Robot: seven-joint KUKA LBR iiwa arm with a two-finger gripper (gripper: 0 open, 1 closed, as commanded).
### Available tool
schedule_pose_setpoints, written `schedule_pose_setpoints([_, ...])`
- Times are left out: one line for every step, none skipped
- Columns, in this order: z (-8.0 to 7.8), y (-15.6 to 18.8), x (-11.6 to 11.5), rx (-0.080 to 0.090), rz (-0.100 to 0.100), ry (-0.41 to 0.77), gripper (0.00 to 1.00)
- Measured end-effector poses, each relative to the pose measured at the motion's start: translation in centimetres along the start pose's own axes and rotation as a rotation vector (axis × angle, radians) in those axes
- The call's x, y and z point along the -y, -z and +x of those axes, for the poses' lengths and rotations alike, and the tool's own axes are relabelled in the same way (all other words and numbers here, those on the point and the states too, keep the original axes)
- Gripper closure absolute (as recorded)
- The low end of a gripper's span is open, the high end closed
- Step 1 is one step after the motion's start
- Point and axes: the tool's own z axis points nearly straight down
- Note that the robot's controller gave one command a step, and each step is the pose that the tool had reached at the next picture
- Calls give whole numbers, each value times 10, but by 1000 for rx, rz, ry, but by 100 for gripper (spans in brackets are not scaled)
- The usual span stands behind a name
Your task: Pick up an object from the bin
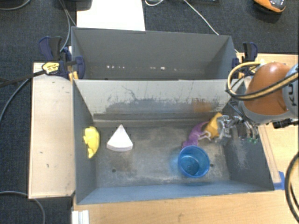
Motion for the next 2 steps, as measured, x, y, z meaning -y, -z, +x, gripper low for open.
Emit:
schedule_pose_setpoints([2,7,3,-12,0,-18,100])
schedule_pose_setpoints([2,-11,-2,27,-1,-260,0])
